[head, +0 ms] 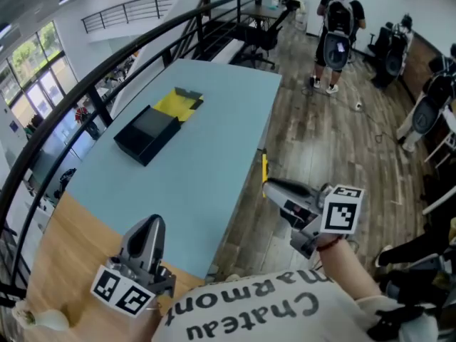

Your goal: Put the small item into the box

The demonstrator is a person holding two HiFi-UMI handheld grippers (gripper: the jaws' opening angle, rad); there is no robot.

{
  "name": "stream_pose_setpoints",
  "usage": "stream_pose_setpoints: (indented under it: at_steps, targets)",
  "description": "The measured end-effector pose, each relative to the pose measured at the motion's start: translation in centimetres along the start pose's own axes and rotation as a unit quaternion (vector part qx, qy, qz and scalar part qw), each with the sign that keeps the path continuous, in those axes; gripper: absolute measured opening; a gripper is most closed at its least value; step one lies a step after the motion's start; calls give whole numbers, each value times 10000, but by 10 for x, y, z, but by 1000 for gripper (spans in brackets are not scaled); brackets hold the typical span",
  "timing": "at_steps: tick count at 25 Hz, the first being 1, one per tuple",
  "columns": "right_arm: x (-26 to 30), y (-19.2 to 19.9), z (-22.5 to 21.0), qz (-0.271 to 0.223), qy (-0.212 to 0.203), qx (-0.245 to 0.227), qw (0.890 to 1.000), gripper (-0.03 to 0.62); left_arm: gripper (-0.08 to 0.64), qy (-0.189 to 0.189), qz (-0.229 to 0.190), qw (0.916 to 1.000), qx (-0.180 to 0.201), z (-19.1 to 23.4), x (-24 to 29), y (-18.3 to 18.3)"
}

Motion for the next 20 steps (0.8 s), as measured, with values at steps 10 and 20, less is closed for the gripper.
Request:
stream_pose_setpoints:
  at_steps: [10, 20]
  targets:
    - [50, -7, -27, 197, -342, 197, 9990, 74, 3, 36, 103, 9996, -268, 42, 46, 12]
    - [100, -61, -84, 314, -1386, 274, 9895, 74, 3, -645, -131, 9978, -1, 72, 108, -4]
Point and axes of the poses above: the fingertips, and each gripper's own axes: x forward along the fingers, z to its left, y out of its underside, the point moved 3 cm from there along -x, backward along the fingers, and after that the axes turned 3 degrees about y, right-handed, at the moved point
